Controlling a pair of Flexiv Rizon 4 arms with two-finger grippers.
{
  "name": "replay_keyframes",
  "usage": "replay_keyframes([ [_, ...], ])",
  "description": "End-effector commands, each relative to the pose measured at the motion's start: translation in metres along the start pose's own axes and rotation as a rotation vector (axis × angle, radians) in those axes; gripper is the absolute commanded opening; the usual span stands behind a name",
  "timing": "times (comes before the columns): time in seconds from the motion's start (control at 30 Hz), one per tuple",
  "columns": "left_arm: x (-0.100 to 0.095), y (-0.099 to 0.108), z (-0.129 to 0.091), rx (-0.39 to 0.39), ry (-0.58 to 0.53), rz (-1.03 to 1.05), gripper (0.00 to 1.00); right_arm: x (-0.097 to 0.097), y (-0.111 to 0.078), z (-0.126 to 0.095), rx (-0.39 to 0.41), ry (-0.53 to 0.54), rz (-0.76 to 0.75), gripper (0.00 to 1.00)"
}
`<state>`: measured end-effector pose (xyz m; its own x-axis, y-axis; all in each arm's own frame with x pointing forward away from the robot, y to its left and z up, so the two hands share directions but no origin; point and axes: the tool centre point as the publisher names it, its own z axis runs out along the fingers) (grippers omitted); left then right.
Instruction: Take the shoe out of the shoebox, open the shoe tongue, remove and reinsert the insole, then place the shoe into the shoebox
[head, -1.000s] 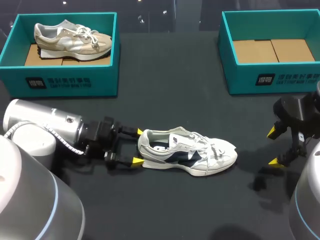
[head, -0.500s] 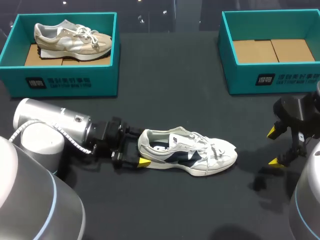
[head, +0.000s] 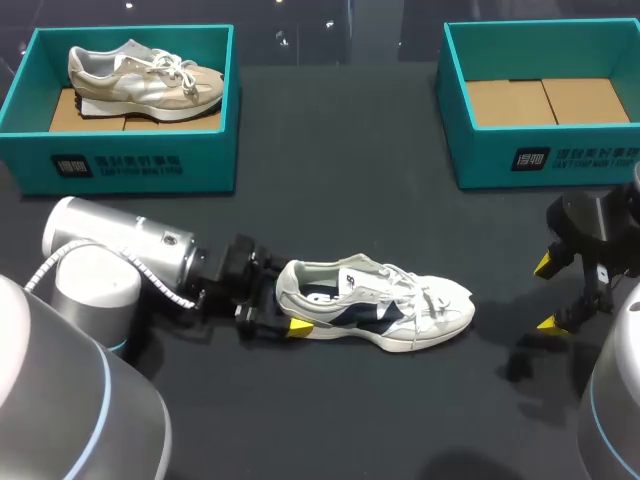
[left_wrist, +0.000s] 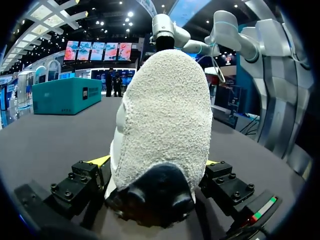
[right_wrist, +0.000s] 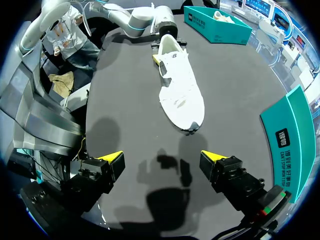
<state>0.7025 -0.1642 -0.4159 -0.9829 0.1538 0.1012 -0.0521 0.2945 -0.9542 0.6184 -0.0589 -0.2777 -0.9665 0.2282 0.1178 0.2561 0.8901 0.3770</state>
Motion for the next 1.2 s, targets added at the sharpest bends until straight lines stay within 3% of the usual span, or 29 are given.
replay_keyframes([
  [0.03, 0.0004, 0.0010, 0.0092, 0.007, -0.007, -0.005, 1.00, 0.0011, -0.0001, 0.0003, 0.001, -0.002, 0.000, 1.00],
  [0.4, -0.0019, 0.0018, 0.0169, 0.020, -0.038, -0.017, 1.00, 0.0011, -0.0001, 0.0003, 0.001, -0.002, 0.000, 1.00],
  [0.47, -0.0022, 0.0013, 0.0174, 0.024, -0.043, -0.015, 0.10, 0.0011, -0.0001, 0.0003, 0.001, -0.002, 0.000, 1.00],
  [0.5, -0.0022, 0.0012, 0.0175, 0.025, -0.045, -0.013, 0.23, 0.0011, -0.0001, 0.0003, 0.001, -0.002, 0.000, 1.00],
  [0.53, -0.0023, 0.0011, 0.0176, 0.027, -0.043, -0.009, 0.00, 0.0011, -0.0001, 0.0003, 0.001, -0.002, 0.000, 1.00],
  [1.2, -0.0017, -0.0012, 0.0153, 0.030, -0.025, -0.006, 0.00, 0.0011, -0.0001, 0.0003, 0.001, -0.002, 0.000, 1.00],
])
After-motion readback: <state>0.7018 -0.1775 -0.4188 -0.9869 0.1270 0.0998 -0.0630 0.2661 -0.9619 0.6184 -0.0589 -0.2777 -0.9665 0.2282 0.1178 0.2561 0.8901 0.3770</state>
